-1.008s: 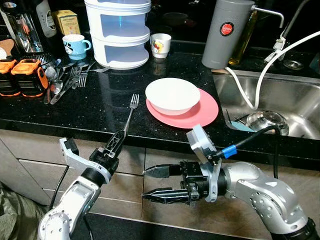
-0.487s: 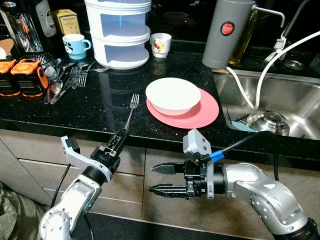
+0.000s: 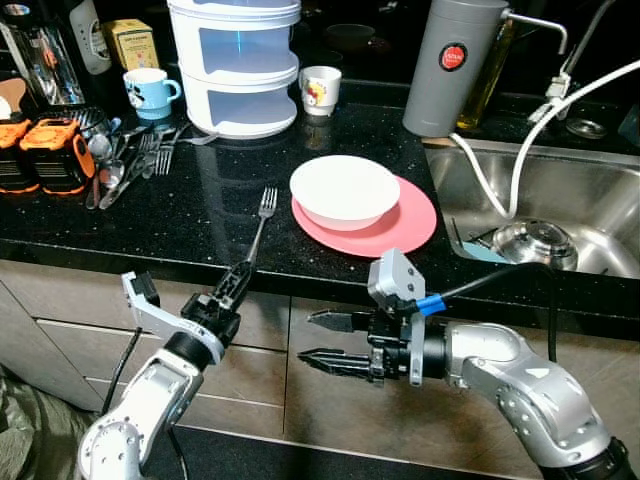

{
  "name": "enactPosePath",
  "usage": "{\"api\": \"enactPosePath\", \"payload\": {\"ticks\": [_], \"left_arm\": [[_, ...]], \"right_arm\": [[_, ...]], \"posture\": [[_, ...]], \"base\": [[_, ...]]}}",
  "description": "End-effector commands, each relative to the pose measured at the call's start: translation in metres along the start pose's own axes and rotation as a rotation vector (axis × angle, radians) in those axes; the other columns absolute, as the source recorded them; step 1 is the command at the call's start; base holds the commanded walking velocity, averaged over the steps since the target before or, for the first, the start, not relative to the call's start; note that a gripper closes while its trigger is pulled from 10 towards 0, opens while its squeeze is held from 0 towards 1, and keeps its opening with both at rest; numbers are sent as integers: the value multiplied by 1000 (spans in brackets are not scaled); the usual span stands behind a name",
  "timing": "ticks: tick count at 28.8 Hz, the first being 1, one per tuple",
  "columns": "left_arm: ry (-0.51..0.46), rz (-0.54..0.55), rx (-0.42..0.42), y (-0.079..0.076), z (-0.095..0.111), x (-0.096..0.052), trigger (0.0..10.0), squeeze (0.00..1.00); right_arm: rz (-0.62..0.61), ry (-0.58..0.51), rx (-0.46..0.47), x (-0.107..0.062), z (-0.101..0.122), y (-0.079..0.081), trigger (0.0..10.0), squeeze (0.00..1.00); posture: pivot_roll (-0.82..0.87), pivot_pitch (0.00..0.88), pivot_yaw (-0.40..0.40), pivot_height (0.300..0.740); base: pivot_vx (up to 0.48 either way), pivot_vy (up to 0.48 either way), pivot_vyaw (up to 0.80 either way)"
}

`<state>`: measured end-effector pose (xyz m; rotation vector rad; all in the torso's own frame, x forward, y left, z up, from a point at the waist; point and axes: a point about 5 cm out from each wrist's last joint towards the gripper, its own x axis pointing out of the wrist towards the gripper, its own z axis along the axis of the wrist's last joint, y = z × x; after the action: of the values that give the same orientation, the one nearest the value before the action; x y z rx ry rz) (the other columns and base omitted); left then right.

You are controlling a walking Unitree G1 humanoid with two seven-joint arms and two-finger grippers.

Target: Kitchen organization

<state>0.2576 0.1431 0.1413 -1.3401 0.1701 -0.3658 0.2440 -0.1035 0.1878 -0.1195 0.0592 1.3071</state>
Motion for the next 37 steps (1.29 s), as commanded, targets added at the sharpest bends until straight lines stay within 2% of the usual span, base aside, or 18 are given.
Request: {"api": "enactPosePath", "payload": {"ticks": [1, 16, 18, 20, 21, 22, 23, 26, 28, 29, 30, 31, 34, 37], "left_arm": [[7, -11, -43, -2, -6, 5, 0, 0], [-32, 9, -45, -1, -2, 3, 0, 0], [-93, 23, -37, -3, 5, 3, 0, 0], [-166, 47, 9, -5, 16, 1, 0, 0], [-225, 44, 52, -10, 26, 0, 0, 0], [-245, 43, 101, -15, 31, 0, 0, 0], [-245, 43, 101, -15, 31, 0, 0, 0], [-287, 42, 267, -29, 41, 0, 0, 0], [-279, 10, 344, -41, 43, 2, 0, 0], [-279, 10, 344, -41, 43, 2, 0, 0], [-274, -26, 372, -52, 42, 4, 0, 0], [-274, -26, 372, -52, 42, 4, 0, 0], [-248, -128, 433, -78, 33, 11, 0, 0], [-221, -148, 471, -82, 28, 15, 0, 0]], "right_arm": [[-13, 9, -3, -1, -2, -1, 10000, 0], [-13, 6, -2, 0, -3, 0, 10000, 0], [-20, -14, 0, 0, -1, -1, 10000, 0], [-53, -70, 18, 1, 3, -4, 10000, 0], [-115, -128, 27, 3, 8, -12, 10000, 0], [-154, -151, 25, 3, 11, -16, 10000, 0], [-154, -151, 25, 3, 11, -16, 10000, 0], [-303, -239, 17, 5, 21, -32, 10000, 0], [-344, -286, 44, 5, 27, -38, 10000, 0], [-344, -286, 44, 5, 27, -38, 10000, 0], [-365, -320, 73, 5, 30, -41, 10000, 0], [-365, -320, 73, 5, 30, -41, 10000, 0], [-458, -395, 129, 4, 32, -50, 10000, 0], [-492, -422, 156, 5, 31, -51, 10000, 0]], "posture": [[27, 0, 2, 740], [30, 0, 5, 740], [36, 0, 4, 740], [45, 0, 4, 740], [52, 0, 3, 740], [52, 0, 3, 740], [52, 0, 3, 740], [63, 0, 3, 740], [64, 0, 4, 740], [64, 0, 4, 740], [73, 0, 6, 740], [73, 0, 6, 740], [75, 0, 9, 740], [72, 0, 15, 740]], "base": [[0, 0, 0], [0, 0, 0], [0, 0, 0], [0, 0, 0], [0, 0, 0], [0, 0, 0], [0, 0, 0], [0, 0, 0], [0, 0, 0], [0, 0, 0], [0, 0, 0], [0, 0, 0], [0, 0, -267], [0, 0, -800]]}}
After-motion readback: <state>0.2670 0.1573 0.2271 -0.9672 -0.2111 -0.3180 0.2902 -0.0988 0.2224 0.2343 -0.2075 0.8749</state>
